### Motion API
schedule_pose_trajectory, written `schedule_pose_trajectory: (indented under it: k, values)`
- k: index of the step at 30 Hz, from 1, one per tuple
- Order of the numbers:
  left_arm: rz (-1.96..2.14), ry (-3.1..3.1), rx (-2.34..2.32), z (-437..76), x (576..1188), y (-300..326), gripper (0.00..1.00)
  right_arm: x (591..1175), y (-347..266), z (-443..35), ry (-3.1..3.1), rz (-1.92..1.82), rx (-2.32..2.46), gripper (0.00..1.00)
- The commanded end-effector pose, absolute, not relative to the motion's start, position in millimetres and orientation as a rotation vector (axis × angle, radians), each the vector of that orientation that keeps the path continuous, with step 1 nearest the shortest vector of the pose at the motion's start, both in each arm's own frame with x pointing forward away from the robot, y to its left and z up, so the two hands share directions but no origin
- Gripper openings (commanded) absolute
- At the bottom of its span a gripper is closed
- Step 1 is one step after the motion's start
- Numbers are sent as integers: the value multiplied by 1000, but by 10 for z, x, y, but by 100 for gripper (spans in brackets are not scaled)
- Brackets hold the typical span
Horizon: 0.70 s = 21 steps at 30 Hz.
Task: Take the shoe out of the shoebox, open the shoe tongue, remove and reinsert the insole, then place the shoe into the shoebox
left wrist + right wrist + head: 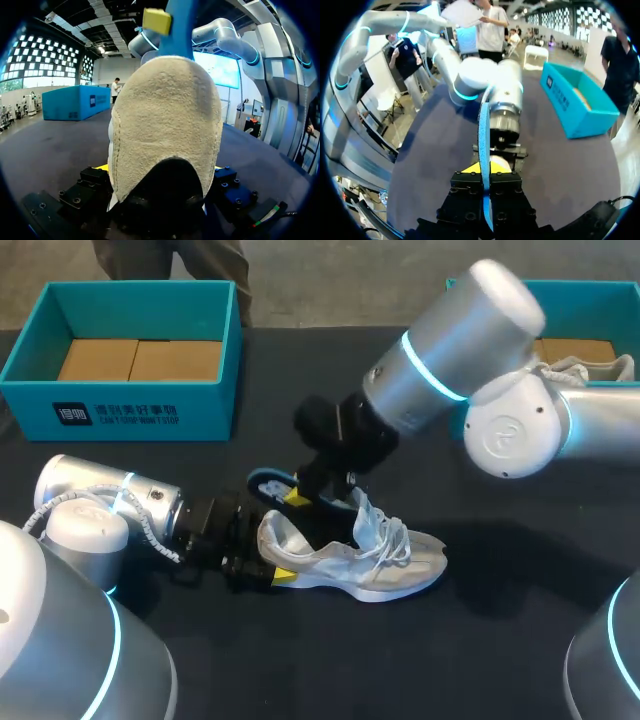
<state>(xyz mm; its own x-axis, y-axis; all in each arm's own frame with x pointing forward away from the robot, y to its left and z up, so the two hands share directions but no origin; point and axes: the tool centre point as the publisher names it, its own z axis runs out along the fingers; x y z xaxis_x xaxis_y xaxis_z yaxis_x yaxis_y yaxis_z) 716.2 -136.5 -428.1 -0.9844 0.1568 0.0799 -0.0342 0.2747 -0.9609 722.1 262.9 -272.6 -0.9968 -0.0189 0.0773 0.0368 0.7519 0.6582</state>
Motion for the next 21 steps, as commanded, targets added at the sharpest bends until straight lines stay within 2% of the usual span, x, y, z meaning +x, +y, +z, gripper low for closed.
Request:
schedule_pose_trajectory:
  k: [1,21]
  values:
    - [1799,-2379,-113,-4302,7163,-1371,0,7200,2527,-2464,-2882,-1172,-13,0]
    - [1799,-2379,-113,-4302,7163,-1371,0,7445,2545,-1369,-2801,-1622,-175,0]
